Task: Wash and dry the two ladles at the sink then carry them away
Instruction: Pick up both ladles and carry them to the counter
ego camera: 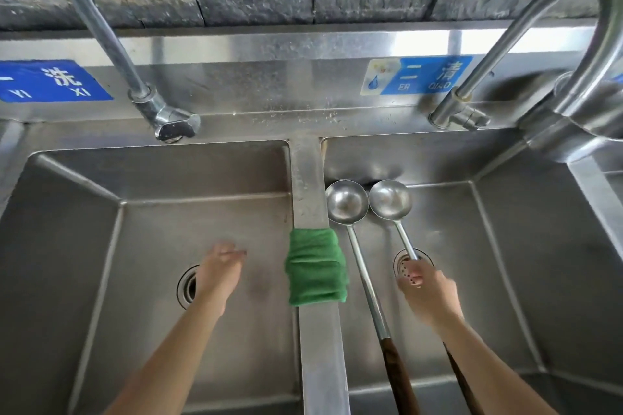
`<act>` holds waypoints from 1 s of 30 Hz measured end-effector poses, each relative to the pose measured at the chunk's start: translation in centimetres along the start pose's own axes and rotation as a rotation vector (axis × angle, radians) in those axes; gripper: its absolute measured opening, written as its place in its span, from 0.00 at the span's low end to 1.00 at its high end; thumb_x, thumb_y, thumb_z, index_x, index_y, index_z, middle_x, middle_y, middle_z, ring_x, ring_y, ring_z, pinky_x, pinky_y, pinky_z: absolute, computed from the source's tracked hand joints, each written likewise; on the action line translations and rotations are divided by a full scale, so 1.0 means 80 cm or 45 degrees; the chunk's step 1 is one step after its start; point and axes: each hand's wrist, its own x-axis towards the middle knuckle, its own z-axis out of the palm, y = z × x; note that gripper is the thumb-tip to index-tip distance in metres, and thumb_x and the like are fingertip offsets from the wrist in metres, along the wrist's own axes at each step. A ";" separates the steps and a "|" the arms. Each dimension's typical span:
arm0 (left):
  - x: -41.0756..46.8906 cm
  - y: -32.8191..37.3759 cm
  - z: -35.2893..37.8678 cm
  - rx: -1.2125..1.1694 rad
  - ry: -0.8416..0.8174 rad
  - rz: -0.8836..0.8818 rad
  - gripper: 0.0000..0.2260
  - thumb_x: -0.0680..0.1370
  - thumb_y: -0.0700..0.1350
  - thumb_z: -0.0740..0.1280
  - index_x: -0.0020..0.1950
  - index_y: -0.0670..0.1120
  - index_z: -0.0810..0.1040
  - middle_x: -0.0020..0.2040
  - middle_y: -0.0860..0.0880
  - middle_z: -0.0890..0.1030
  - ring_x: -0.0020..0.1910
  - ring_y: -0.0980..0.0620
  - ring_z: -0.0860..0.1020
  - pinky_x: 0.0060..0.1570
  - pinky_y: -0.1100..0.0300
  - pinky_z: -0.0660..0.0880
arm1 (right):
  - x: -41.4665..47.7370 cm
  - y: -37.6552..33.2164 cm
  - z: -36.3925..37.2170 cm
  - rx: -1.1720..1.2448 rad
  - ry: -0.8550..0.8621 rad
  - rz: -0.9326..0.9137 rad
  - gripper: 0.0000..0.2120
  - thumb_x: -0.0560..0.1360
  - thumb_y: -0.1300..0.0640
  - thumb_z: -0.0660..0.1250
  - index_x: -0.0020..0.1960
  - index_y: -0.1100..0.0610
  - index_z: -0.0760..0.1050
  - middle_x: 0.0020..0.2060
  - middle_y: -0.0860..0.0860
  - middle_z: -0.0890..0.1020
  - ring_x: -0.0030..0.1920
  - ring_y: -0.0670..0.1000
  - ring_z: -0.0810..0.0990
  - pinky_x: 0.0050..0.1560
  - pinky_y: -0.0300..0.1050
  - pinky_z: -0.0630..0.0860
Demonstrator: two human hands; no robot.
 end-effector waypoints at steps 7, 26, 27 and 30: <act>-0.094 0.140 0.098 -0.094 0.035 0.895 0.03 0.79 0.46 0.68 0.51 0.51 0.81 0.44 0.55 0.85 0.44 0.60 0.83 0.46 0.65 0.76 | 0.000 0.087 -0.046 -0.048 -0.163 0.262 0.26 0.81 0.42 0.65 0.74 0.55 0.73 0.66 0.55 0.81 0.67 0.59 0.78 0.64 0.49 0.72; -0.126 0.051 0.415 0.192 -0.747 -0.154 0.04 0.77 0.42 0.70 0.48 0.43 0.76 0.45 0.44 0.77 0.36 0.50 0.77 0.33 0.55 0.82 | 0.025 0.145 -0.038 0.011 -0.412 -0.022 0.01 0.78 0.50 0.69 0.47 0.45 0.78 0.42 0.44 0.82 0.44 0.47 0.79 0.38 0.35 0.69; -0.127 0.053 0.415 0.161 -0.730 -0.142 0.04 0.77 0.40 0.69 0.49 0.42 0.77 0.45 0.43 0.77 0.35 0.49 0.77 0.28 0.57 0.80 | 0.027 0.145 -0.039 0.056 -0.411 -0.016 0.01 0.77 0.50 0.70 0.46 0.44 0.79 0.41 0.43 0.82 0.41 0.44 0.78 0.34 0.31 0.69; -0.124 0.057 0.411 0.089 -0.698 -0.113 0.04 0.78 0.36 0.67 0.52 0.38 0.80 0.44 0.41 0.80 0.35 0.48 0.79 0.26 0.59 0.78 | 0.028 0.142 -0.041 0.223 -0.419 0.006 0.04 0.73 0.53 0.73 0.39 0.49 0.83 0.29 0.42 0.81 0.35 0.44 0.79 0.34 0.34 0.70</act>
